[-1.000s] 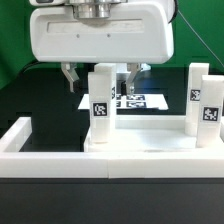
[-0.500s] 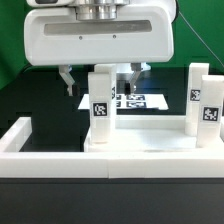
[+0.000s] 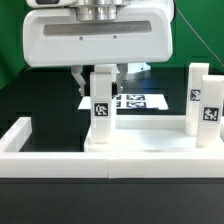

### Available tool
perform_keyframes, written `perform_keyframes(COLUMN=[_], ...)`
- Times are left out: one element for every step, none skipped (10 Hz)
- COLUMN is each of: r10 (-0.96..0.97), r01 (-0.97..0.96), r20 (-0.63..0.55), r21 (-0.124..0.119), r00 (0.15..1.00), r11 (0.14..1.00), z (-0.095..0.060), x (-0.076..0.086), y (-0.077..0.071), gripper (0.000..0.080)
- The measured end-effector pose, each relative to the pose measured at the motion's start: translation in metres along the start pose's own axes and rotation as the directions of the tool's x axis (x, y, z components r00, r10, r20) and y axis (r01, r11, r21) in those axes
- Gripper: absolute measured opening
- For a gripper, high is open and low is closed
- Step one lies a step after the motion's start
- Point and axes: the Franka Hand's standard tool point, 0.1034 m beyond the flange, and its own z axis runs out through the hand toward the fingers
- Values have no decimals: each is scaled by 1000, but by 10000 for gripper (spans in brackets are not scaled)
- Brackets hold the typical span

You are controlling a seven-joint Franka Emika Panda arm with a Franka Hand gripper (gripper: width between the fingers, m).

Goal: Assemble desk

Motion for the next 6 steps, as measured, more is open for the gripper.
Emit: perform_keyframes(r10=[17, 31, 137, 310, 425, 496], r01=[-17, -31, -137, -310, -425, -496], r20=[0, 0, -4, -7, -2, 1], r21=[0, 0, 11, 38, 47, 47], r00=[1000, 1000, 991, 951, 905, 868], r11=[1000, 1000, 990, 950, 904, 867], z=[0, 0, 0, 0, 0, 0], x=[0, 0, 0, -1, -1, -1], y=[0, 0, 1, 5, 7, 8], gripper=[286, 286, 286, 286, 286, 287])
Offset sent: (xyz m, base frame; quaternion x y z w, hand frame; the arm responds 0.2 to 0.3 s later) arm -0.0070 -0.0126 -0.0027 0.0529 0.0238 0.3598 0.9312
